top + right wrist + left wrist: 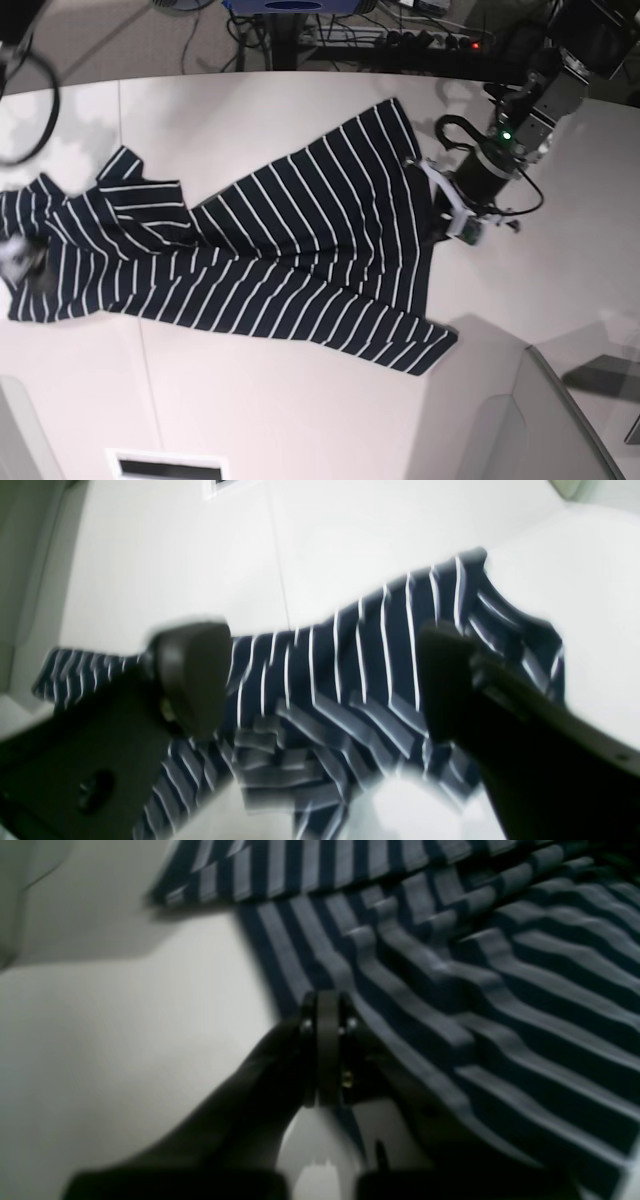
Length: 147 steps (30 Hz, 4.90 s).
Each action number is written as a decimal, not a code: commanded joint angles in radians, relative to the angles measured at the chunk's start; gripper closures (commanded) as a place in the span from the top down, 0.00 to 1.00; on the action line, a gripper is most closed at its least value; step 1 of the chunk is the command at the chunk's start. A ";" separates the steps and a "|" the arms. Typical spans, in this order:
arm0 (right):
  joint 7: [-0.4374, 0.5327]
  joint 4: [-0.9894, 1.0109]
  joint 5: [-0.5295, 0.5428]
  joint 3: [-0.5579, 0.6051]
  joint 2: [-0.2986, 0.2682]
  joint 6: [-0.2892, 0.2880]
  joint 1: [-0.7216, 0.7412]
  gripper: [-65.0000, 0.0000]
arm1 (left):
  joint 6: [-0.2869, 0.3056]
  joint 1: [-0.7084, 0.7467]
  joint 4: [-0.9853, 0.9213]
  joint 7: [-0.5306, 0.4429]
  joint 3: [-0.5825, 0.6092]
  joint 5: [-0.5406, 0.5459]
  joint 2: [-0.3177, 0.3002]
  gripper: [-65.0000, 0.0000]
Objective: Layout the t-shirt on the table in an organized manner, then fold the t-shirt properly
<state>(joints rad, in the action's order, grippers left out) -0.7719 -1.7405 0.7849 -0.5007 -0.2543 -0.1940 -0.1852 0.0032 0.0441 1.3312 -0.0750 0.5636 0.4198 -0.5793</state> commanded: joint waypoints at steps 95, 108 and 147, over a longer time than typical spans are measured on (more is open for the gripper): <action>-0.257 -0.154 -0.132 -0.318 0.118 -0.479 -0.327 0.00 | 0.088 -0.097 0.037 0.329 -0.389 0.087 0.161 0.00; -0.257 -0.154 -0.132 -0.316 0.117 -0.480 -0.330 0.00 | 0.105 -0.333 -0.302 0.369 -0.325 0.198 0.313 0.45; -0.255 -0.154 -0.134 -0.327 0.115 -0.504 -0.328 0.00 | 0.106 -0.065 -0.155 0.349 -0.727 0.164 0.451 0.44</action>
<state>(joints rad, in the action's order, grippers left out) -1.0435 -1.8790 0.6456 -0.8162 -0.1234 -0.6968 -0.5083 0.1085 -0.0124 1.1633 0.2962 -0.1535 0.5900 -0.1108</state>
